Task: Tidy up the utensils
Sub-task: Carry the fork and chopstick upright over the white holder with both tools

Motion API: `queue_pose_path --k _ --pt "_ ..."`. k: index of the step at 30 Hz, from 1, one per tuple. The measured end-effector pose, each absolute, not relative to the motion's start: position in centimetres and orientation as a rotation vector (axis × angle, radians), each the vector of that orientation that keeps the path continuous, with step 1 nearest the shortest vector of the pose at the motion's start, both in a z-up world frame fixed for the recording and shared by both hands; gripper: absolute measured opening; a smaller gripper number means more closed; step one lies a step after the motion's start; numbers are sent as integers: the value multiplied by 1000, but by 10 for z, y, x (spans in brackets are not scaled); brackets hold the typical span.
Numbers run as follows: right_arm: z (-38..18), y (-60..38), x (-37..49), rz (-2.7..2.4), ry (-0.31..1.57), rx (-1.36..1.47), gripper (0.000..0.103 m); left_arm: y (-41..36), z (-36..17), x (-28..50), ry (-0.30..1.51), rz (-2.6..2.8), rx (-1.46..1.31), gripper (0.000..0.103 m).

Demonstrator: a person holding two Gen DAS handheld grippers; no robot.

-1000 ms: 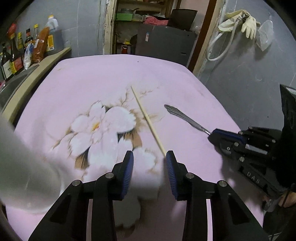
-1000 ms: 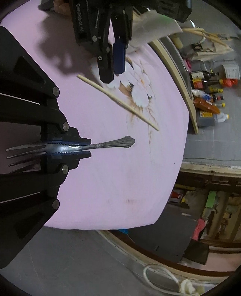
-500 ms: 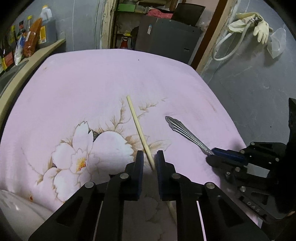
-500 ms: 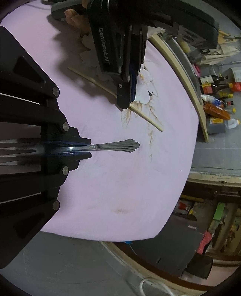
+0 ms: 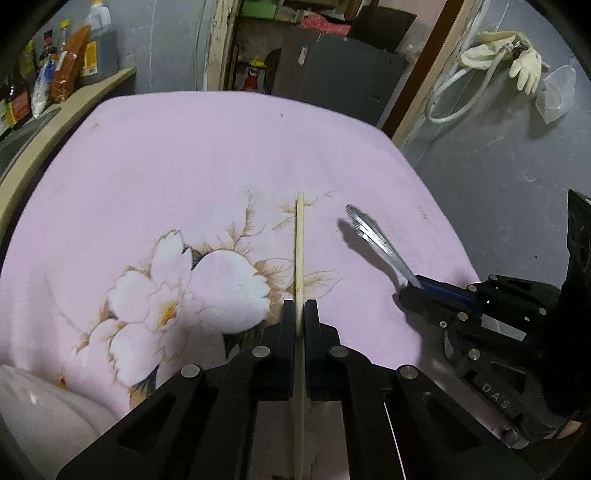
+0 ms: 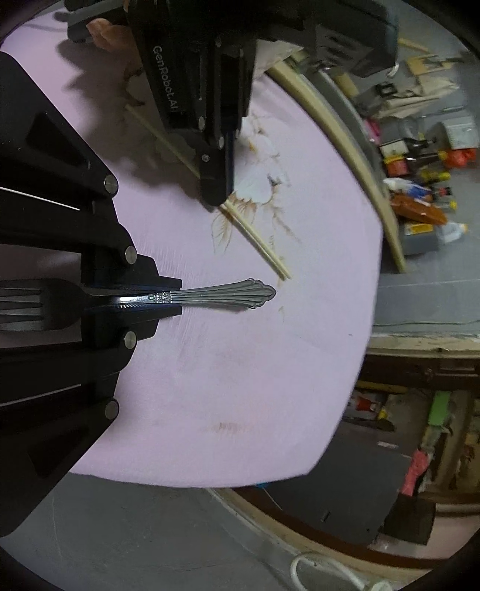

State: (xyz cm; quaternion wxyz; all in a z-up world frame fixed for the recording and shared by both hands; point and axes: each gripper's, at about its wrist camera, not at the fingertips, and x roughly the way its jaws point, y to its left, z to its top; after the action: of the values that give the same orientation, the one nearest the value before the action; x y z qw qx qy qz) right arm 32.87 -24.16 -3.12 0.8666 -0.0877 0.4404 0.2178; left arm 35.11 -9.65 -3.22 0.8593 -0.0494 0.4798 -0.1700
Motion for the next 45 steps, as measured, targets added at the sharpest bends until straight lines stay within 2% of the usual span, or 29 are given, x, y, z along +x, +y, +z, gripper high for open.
queue_pose_path --k 16,23,36,45 --pt "42 -216 247 445 455 -66 4 -67 36 249 511 -309 -165 2" --pt "77 -191 240 495 375 -51 4 -38 77 219 325 -271 -206 2" --pt "133 -119 216 629 241 -71 4 61 131 193 132 -157 -249 2" --pt "140 -67 216 704 212 -34 4 138 132 201 65 -61 -286 2"
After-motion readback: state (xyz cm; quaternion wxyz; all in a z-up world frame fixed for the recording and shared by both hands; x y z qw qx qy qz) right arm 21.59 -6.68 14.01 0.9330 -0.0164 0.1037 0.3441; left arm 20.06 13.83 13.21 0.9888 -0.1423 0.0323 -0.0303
